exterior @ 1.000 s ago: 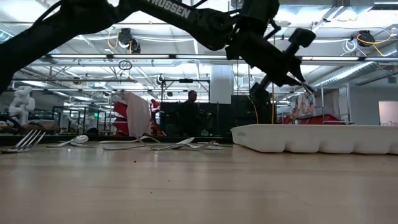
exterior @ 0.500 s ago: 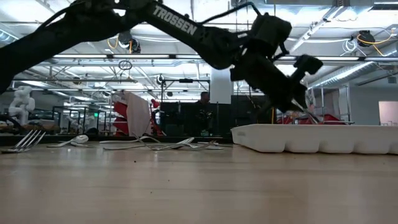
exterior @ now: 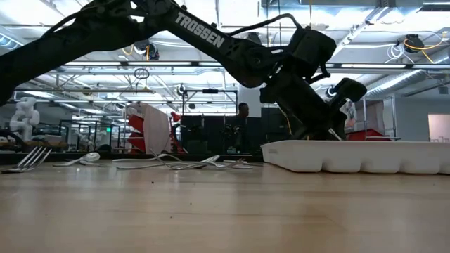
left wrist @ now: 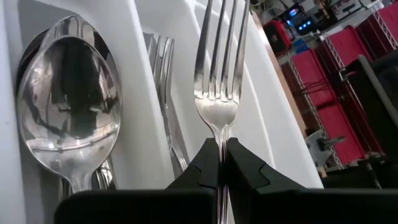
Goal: Sort silverware
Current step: Put the fork into the silverware tray, then put the table knife into the silverware tray
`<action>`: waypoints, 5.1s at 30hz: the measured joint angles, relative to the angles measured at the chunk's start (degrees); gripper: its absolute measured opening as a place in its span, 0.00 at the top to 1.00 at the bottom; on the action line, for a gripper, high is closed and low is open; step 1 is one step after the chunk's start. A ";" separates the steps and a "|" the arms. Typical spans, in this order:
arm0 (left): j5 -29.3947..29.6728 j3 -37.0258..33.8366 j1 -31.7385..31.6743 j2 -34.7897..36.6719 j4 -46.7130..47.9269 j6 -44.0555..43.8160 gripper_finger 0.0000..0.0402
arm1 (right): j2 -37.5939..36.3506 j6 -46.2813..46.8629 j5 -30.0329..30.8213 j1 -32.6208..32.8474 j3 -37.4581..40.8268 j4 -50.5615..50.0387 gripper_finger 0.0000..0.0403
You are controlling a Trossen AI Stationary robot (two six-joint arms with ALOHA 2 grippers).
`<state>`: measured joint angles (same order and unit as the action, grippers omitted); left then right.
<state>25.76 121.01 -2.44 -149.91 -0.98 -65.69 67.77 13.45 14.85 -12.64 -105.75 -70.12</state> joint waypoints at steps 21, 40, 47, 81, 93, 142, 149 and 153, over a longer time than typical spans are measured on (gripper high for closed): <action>-8.53 -0.09 -1.98 0.00 -1.18 3.45 0.78 | -0.02 -2.44 -0.17 0.00 0.00 0.01 0.29; -37.73 8.11 -3.14 9.72 11.02 12.88 0.77 | -0.04 -8.87 -0.14 0.00 0.00 0.07 0.29; -38.58 8.11 -3.31 22.99 44.61 42.67 0.77 | -0.11 -11.05 0.05 0.00 0.00 0.12 0.29; -0.54 5.07 12.25 73.83 91.00 37.02 0.78 | 21.26 -32.35 14.03 -0.21 0.00 17.71 0.29; 7.43 5.07 12.22 71.58 88.31 50.18 0.78 | 28.71 -30.90 24.04 -2.19 -0.02 19.85 0.29; 9.60 -33.59 0.90 106.81 88.90 14.99 0.78 | 57.15 -1.73 -9.35 -15.88 0.02 14.05 0.29; 9.60 -33.59 0.90 107.12 88.91 14.99 0.78 | 58.80 -0.09 -11.06 -16.94 0.02 14.54 0.29; 9.67 -33.59 0.90 107.12 88.92 14.99 0.78 | 58.80 1.75 -11.84 -16.95 0.00 15.70 0.29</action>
<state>35.42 87.42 -1.54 -42.78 87.94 -50.70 126.56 15.20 3.01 -29.59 -105.75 -54.41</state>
